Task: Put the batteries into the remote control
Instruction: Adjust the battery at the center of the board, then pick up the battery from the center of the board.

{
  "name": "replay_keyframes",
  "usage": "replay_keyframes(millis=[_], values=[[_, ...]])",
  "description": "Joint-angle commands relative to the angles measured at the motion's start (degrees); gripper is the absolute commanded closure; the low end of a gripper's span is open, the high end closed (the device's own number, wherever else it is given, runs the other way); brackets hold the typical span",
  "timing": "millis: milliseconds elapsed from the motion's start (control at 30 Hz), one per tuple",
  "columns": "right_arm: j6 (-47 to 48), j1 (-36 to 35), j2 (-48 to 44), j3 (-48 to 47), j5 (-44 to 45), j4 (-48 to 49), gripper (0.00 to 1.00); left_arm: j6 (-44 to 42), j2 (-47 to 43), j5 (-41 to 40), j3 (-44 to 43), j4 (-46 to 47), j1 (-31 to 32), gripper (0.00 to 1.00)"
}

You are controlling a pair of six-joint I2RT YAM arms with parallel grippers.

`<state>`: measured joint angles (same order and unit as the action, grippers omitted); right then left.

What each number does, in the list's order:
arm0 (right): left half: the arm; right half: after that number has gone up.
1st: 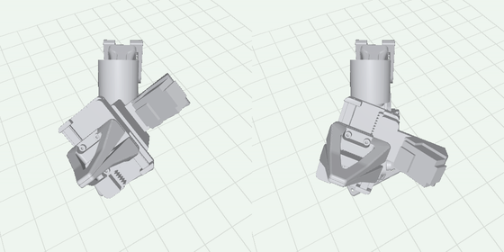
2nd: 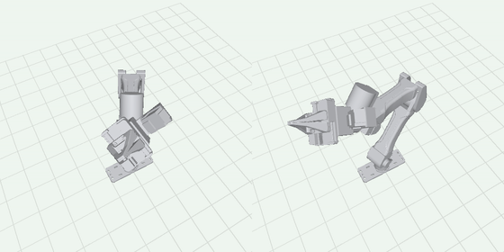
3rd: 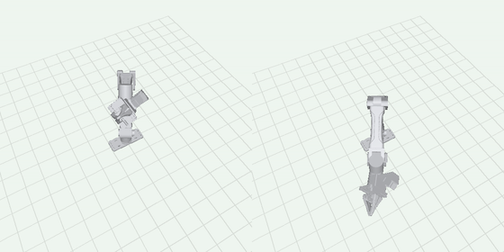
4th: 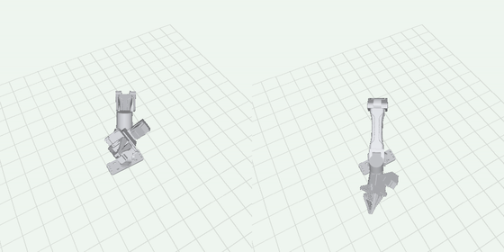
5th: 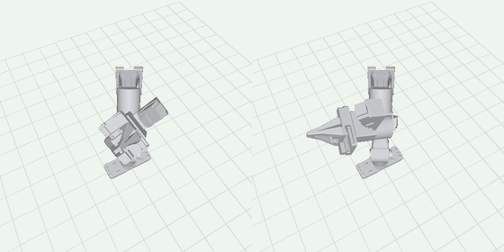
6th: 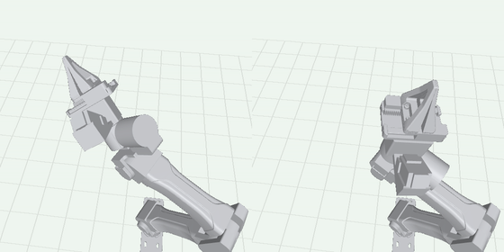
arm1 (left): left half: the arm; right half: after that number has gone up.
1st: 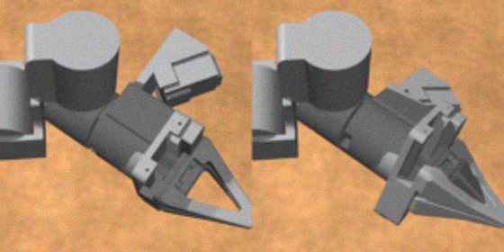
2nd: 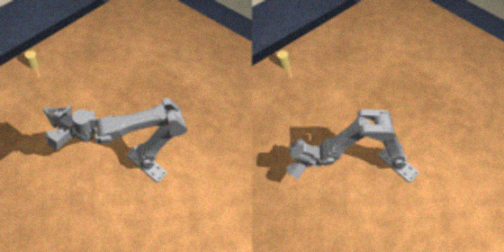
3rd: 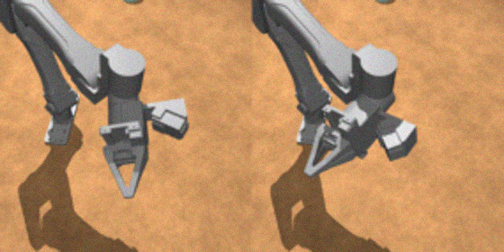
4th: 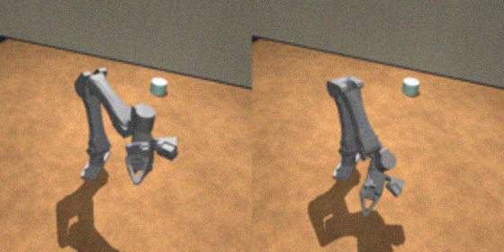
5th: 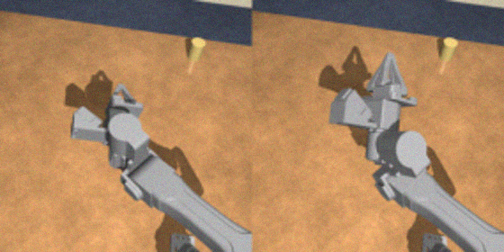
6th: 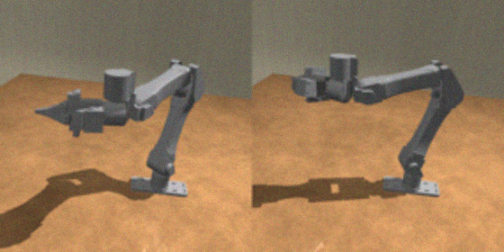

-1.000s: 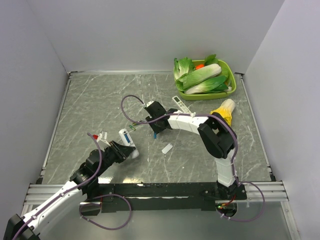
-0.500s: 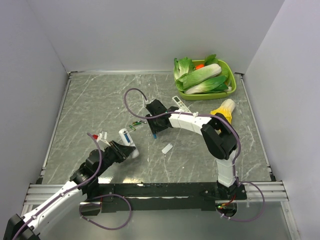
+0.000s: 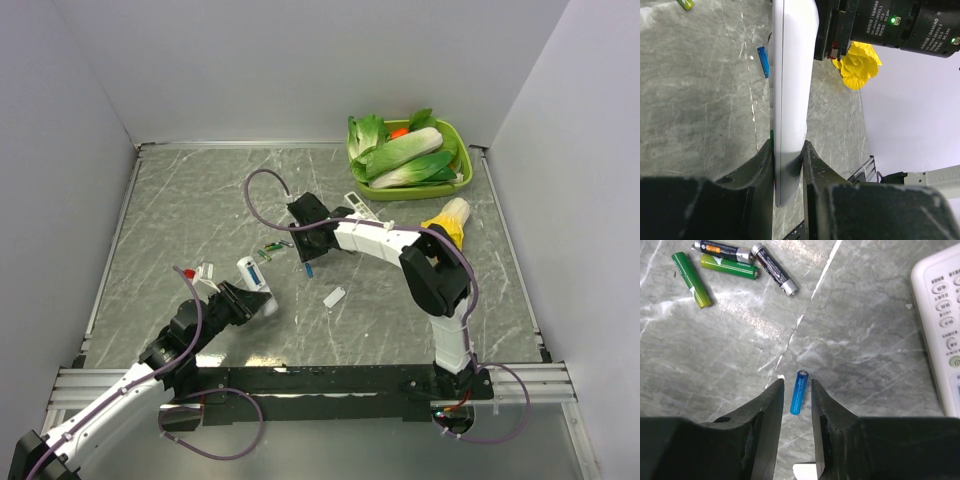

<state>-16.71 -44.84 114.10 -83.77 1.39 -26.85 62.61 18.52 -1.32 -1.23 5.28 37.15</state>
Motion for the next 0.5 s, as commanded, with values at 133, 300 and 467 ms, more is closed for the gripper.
replay_keyframes(millis=[133,300,467], values=[[-0.43,-0.25,4.02,-4.74,0.9,-3.38,0.68,-0.21,-0.07,0.53,1.06,2.9,-0.32,0.99],[0.1,-0.69,5.77,-6.32,1.51,-4.96,0.71,-0.21,-0.24,0.62,1.06,2.9,-0.32,0.99],[0.1,-1.3,7.36,-7.99,2.92,-7.16,0.72,-0.12,-0.24,0.79,1.06,2.9,-0.32,0.99]])
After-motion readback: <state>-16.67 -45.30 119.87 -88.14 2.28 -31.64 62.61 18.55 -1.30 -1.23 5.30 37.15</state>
